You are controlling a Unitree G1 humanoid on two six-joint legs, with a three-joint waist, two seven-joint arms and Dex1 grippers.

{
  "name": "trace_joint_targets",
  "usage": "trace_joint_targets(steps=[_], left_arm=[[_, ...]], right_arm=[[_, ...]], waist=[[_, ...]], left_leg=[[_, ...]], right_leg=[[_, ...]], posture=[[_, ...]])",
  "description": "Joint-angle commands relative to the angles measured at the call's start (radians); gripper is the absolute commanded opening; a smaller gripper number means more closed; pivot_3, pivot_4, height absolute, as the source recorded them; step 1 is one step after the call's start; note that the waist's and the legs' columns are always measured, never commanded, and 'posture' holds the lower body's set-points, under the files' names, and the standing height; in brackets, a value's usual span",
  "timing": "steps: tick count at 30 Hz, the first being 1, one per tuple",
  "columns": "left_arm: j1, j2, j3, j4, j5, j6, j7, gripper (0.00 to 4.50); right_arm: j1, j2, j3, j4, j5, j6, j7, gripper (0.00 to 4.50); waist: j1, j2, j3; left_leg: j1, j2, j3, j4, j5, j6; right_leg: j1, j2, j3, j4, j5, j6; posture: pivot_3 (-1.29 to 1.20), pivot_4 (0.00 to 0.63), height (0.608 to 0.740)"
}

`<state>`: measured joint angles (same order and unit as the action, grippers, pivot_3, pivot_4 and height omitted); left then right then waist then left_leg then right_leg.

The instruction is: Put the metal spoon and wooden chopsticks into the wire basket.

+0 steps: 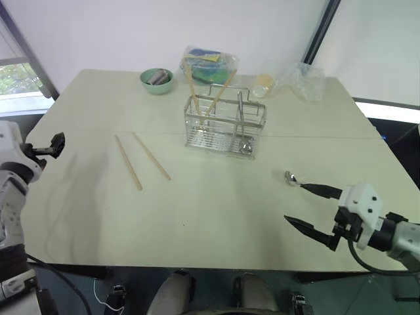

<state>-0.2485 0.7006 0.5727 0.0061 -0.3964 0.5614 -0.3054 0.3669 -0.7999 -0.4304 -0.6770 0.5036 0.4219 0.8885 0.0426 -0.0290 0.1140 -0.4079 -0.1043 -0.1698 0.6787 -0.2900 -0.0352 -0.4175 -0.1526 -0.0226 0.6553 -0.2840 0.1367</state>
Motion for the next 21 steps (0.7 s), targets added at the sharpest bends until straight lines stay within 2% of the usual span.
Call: trace_joint_targets(steps=[1,21], left_arm=[[-0.017,0.013,0.005,-0.020,0.004,-0.021,-0.003,4.50],[-0.017,0.015,0.007,-0.046,-0.014,-0.001,-0.010,4.50]], right_arm=[[-0.012,0.003,-0.011,-0.008,0.003,-0.018,-0.005,4.41],[-0.075,-0.008,0.019,0.027,-0.021,-0.016,-0.014,4.41]], waist=[[0.000,0.000,0.000],[0.000,0.000,0.000]], left_leg=[[0.000,0.000,0.000,0.000,0.000,0.000],[0.000,0.000,0.000,0.000,0.001,0.001]], right_leg=[[0.000,0.000,0.000,0.000,0.000,0.000],[0.001,0.000,-0.001,0.000,0.000,0.000]], posture=[[0.00,0.150,0.643],[0.00,0.150,0.643]])
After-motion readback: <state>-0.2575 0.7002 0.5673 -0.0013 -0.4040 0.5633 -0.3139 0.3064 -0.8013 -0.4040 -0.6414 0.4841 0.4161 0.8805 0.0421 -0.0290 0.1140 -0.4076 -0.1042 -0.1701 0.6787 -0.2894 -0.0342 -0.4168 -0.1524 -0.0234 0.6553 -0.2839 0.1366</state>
